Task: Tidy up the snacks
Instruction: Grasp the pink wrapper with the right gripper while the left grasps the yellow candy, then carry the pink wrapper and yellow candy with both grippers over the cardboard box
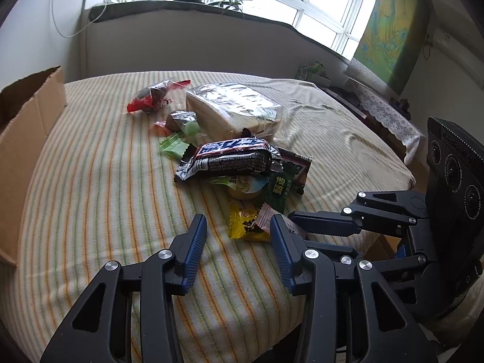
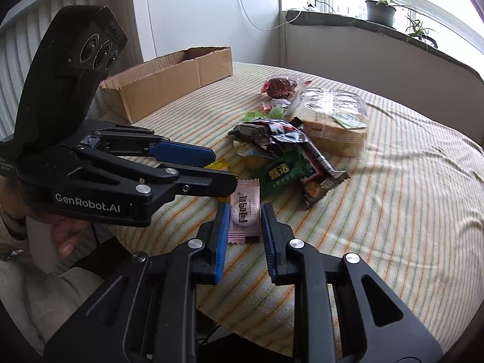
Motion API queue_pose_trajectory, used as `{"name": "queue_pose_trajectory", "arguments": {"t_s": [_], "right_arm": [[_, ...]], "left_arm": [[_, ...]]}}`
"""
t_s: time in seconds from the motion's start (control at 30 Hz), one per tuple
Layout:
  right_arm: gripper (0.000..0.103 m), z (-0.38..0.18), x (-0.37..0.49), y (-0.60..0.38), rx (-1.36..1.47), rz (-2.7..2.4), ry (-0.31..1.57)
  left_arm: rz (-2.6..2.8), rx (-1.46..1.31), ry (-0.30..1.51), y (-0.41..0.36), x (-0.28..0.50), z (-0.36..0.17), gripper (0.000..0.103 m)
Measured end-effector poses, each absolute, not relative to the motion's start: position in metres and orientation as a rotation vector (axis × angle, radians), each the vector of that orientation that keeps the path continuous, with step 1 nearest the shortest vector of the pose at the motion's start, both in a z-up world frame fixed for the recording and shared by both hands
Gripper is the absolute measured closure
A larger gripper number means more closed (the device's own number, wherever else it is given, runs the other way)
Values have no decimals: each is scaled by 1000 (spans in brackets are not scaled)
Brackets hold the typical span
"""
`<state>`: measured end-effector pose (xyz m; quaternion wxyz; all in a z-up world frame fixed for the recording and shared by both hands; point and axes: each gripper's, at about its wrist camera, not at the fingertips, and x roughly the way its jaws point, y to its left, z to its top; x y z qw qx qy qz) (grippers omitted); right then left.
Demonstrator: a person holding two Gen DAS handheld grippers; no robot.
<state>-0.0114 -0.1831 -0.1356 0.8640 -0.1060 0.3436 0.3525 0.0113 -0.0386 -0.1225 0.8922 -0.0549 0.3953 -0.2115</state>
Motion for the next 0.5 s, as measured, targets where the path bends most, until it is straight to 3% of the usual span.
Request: {"name": "queue_pose_trajectory", "arguments": {"t_s": [0.2,0.27,0.5], "right_arm": [[81,-138,-7,-213,-178,675,724],[81,-137,-6,-220,-168,666,722],[81,-138,-5,-226,-144,655,713]], "left_arm": [[-447,-104,831,-49,13,-121,62],[-460,-89,840,-53,12,-121,78],[-444,-9,811,-68,-1,-121,84]]}}
